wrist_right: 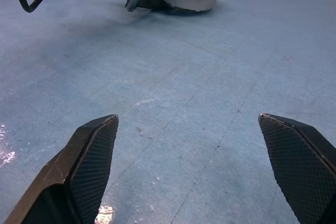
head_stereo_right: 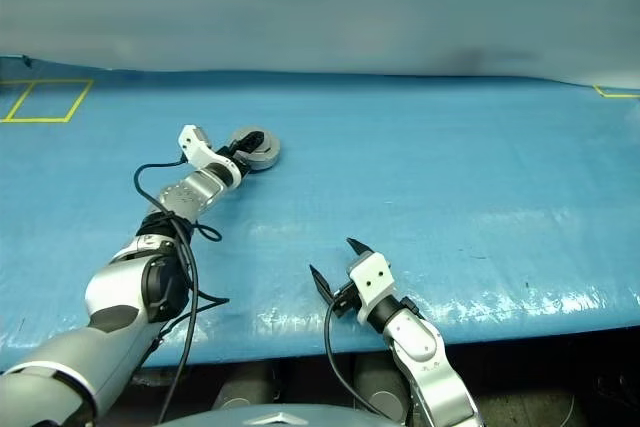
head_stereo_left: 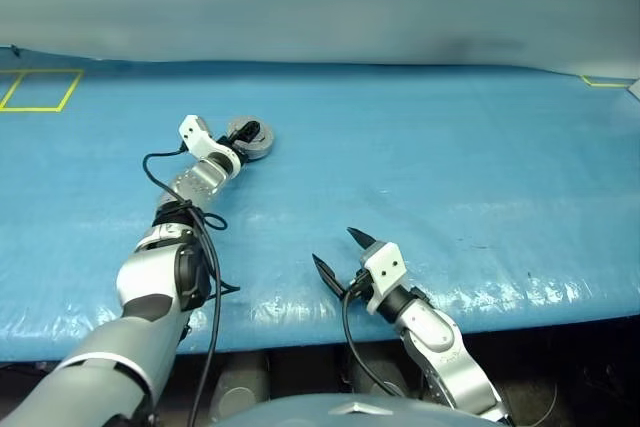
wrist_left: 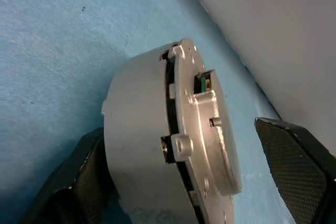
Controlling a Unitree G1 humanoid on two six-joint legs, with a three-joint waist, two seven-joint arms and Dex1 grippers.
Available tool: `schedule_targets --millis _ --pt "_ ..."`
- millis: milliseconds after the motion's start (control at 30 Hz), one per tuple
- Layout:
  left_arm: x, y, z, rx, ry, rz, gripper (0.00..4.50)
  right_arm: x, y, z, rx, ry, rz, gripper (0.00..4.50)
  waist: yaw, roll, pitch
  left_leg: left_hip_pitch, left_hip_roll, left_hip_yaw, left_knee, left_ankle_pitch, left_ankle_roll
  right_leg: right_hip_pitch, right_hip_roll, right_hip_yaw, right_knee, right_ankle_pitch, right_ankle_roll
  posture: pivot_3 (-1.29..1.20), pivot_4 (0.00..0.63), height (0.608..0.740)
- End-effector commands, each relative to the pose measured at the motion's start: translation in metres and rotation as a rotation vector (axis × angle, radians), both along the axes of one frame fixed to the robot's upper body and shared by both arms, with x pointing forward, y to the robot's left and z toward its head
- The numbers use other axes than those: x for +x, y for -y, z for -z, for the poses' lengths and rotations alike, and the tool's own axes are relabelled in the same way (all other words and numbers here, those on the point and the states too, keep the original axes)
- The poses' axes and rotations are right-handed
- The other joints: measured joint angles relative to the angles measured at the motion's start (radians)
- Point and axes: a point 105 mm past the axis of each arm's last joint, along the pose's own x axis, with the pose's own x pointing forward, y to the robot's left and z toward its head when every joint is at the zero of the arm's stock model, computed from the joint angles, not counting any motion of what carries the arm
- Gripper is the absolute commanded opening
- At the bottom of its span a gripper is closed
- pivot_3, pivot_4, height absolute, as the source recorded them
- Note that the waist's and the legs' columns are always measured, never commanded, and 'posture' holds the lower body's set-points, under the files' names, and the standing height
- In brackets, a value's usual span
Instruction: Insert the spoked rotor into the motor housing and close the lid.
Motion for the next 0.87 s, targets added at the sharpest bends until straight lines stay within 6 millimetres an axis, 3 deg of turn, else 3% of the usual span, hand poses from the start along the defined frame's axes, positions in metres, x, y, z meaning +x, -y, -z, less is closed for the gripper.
schedule_targets --millis 33,200,300,567,867 --pt "-0.021 -0.016 0.016 0.046 -0.055 0.058 4.48 0.001 -0.005 -0.008 0.031 0.016 -0.024 4.5 -0.009 0.0 0.0 0.002 0.0 0.001 -0.001 0.0 0.0 0.001 0.0 0.001 0.0 0.0 0.0 0.0 0.15 0.74" --pt "-0.077 -0.014 0.029 0.432 0.034 0.302 4.48 0.011 0.002 -0.022 0.138 0.023 0.026 4.5 -0.022 0.004 -0.004 0.012 0.002 0.005 -0.01 0.0 -0.001 0.004 0.0 0.005 0.001 -0.001 -0.002 0.0 0.15 0.74" --pt "-0.108 -0.01 0.03 0.545 0.085 0.379 4.48 0.017 0.011 -0.025 0.147 0.039 0.057 4.5 -0.012 0.006 -0.006 0.011 0.001 0.006 -0.011 0.0 -0.001 0.003 -0.001 0.006 0.001 -0.001 -0.005 0.0 0.15 0.74" --pt "-0.164 -0.009 0.018 0.787 0.345 0.24 4.48 0.024 0.023 -0.03 0.141 0.072 0.072 4.5 0.017 0.007 -0.006 0.011 0.002 0.01 -0.01 0.0 -0.001 0.001 -0.002 0.007 0.0 -0.005 -0.01 0.0 0.15 0.74" --pt "-0.195 -0.013 0.013 0.919 0.449 0.041 4.48 0.016 0.029 -0.027 0.139 0.084 0.108 4.5 0.025 0.007 -0.006 0.009 0.002 0.012 -0.01 0.0 0.0 0.0 -0.003 0.007 -0.001 -0.006 -0.009 0.0 0.15 0.74"
